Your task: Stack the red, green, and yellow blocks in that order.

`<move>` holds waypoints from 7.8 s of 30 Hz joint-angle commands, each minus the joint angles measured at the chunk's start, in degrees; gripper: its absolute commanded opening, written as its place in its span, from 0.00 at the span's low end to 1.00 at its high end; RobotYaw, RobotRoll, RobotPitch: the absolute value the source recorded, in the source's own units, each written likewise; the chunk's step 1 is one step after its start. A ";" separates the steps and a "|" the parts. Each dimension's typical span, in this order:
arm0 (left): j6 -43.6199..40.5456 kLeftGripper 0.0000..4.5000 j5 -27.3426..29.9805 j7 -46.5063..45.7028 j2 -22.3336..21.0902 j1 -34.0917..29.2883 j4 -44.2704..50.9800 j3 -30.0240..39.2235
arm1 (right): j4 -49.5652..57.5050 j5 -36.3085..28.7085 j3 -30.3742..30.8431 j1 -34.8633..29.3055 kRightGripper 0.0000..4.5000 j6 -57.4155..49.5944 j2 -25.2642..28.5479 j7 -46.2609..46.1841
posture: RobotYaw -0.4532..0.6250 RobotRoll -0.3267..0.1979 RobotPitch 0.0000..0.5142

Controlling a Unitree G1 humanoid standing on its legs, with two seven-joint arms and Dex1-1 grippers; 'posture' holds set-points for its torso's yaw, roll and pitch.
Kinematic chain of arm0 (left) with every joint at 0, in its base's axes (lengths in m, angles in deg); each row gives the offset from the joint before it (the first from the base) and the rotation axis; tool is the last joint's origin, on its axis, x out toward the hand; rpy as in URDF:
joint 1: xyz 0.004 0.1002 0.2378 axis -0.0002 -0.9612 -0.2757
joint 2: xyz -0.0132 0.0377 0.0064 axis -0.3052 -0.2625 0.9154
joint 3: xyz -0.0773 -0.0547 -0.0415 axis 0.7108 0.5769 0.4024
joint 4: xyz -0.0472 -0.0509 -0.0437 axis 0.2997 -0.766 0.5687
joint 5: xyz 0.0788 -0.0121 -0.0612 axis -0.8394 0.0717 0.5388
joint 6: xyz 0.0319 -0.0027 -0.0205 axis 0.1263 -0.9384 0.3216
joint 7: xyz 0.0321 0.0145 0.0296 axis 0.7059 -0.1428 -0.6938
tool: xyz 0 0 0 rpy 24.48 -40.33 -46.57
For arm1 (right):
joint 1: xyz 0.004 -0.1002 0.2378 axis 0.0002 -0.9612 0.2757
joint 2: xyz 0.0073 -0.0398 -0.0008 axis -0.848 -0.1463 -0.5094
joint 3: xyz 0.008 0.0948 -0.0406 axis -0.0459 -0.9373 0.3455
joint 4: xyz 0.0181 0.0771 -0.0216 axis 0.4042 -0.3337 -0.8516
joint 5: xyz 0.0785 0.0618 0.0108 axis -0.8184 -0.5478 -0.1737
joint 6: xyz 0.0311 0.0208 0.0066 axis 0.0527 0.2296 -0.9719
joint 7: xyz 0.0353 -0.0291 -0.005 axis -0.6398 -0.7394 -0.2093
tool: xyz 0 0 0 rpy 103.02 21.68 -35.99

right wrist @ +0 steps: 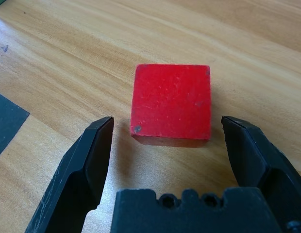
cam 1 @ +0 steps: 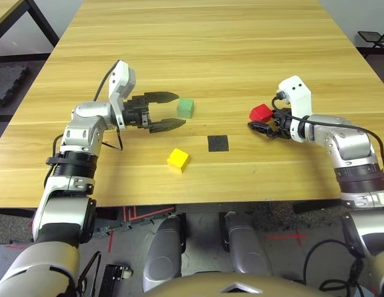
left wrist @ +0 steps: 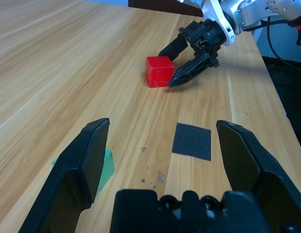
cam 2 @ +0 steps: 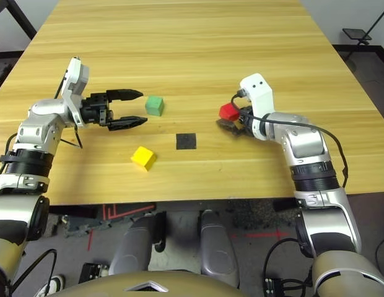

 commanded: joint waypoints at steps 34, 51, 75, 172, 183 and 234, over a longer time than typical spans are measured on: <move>-0.53 1.00 0.53 -1.82 1.44 -1.18 2.12 -0.14 | 6.77 -4.09 7.26 5.55 0.45 2.55 9.37 25.21 | 0.67 0.45 0.34; -1.27 1.00 0.61 -2.26 1.46 -1.87 3.62 -0.28 | 4.04 1.31 19.56 10.49 0.45 14.29 6.33 36.60 | 0.70 0.47 0.33; -3.51 1.00 1.26 -4.26 1.38 -4.13 7.55 0.12 | -11.19 9.20 20.18 12.91 0.45 28.46 -1.81 35.96 | 0.74 0.50 0.36; 24.14 1.00 -22.84 -6.21 10.21 26.35 -48.92 0.32 | -8.89 5.85 10.66 16.93 0.99 18.40 4.59 36.35 | 0.62 0.52 0.31; 28.54 1.00 -28.46 -7.02 8.37 24.80 -49.07 -2.95 | -8.98 5.71 10.63 17.21 0.99 18.24 4.22 35.99 | 0.63 0.52 0.31; 23.28 0.45 -24.50 -9.97 8.58 26.88 -48.22 3.49 | -4.80 4.00 10.56 14.24 1.00 16.63 5.19 32.93 | 0.60 0.53 0.31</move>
